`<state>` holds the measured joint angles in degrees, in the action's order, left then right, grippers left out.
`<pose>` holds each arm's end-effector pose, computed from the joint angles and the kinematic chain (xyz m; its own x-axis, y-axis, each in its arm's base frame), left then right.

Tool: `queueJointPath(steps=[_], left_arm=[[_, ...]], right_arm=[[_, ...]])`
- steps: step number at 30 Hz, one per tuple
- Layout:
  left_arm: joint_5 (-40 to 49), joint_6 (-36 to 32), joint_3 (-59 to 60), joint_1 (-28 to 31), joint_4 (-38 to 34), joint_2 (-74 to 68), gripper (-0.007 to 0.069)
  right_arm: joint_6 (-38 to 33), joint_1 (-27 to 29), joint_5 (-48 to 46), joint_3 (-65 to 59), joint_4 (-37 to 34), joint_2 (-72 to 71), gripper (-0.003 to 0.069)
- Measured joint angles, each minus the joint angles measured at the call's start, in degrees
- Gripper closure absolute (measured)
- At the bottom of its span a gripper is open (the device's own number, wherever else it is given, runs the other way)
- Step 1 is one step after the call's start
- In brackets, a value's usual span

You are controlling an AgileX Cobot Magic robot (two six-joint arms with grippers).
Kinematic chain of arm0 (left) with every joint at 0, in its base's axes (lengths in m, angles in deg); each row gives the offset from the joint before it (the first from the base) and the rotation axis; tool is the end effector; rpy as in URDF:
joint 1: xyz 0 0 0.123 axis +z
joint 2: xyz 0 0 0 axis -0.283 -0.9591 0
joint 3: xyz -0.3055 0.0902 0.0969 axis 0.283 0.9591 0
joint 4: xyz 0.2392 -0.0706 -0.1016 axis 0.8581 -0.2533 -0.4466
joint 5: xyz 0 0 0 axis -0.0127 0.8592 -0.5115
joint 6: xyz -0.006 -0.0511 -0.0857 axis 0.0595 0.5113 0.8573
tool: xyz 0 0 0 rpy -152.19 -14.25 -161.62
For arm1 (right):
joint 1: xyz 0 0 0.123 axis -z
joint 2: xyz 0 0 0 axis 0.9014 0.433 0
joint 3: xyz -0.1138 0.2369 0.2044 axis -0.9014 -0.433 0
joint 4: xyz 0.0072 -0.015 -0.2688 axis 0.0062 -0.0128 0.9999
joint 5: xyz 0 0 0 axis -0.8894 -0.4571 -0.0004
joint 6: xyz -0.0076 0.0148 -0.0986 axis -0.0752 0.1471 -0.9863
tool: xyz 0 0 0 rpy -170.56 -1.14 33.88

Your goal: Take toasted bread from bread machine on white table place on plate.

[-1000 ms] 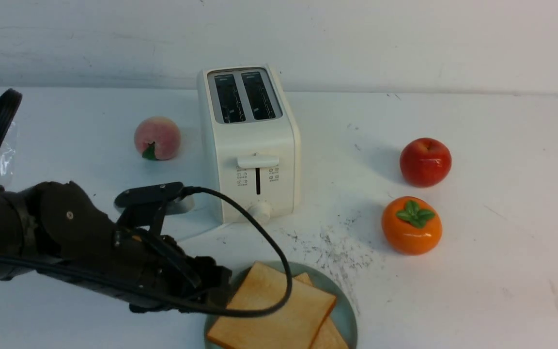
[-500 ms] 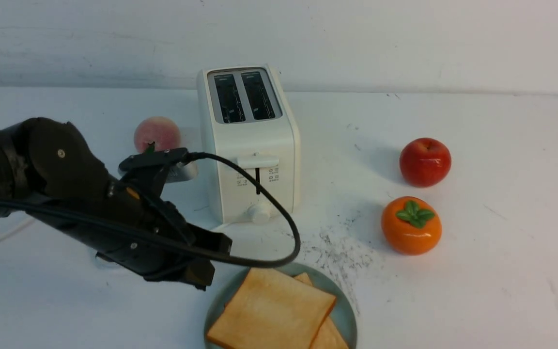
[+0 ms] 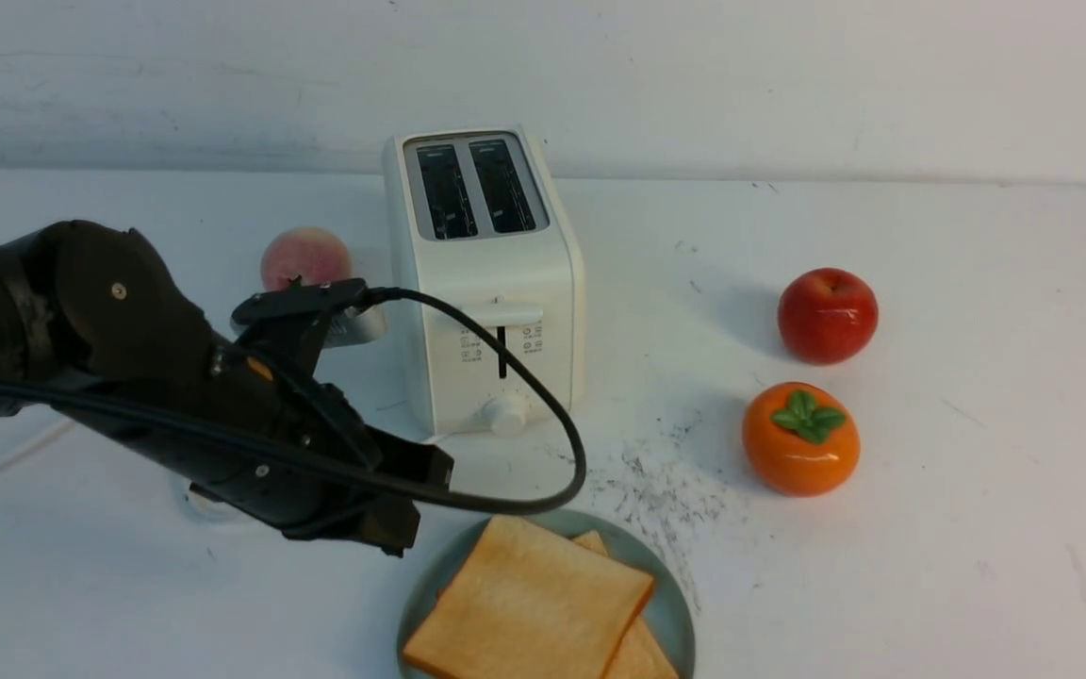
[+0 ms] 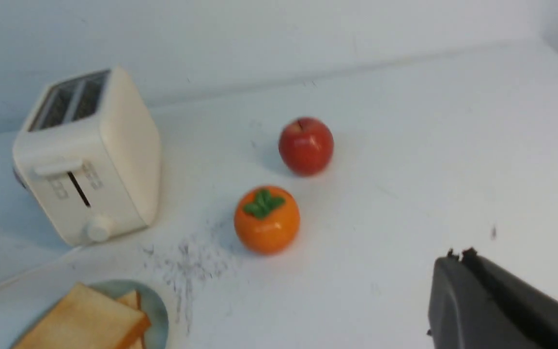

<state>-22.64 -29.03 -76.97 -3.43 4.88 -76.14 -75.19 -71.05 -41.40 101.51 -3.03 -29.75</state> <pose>0.2841 -0.1367 0.2742 -0.9271 0.0408 -0.3725 0.2033 0.8897 -0.4087 -0.0399 -0.0027 0.3430 -0.1856 0.1355 -0.9732 -0.1086 0.9815 0.1574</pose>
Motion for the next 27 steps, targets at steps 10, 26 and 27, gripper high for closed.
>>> queueJointPath(steps=[10,26,27], left_arm=[[1.29,0.0,0.0,0.0,0.0,0.0,0.0638],[1.47,0.0,-0.12,0.0,-0.11,0.0,0.0638],[1.47,0.0,-0.12,0.0,-0.11,0.0,0.0638]], right_arm=[[-4.9,0.0,17.44,-13.4,-5.59,3.61,0.0676],[-4.95,0.0,17.81,-16.35,-5.77,3.74,0.0671],[-4.95,0.0,17.81,-16.35,-5.77,3.74,0.067]])
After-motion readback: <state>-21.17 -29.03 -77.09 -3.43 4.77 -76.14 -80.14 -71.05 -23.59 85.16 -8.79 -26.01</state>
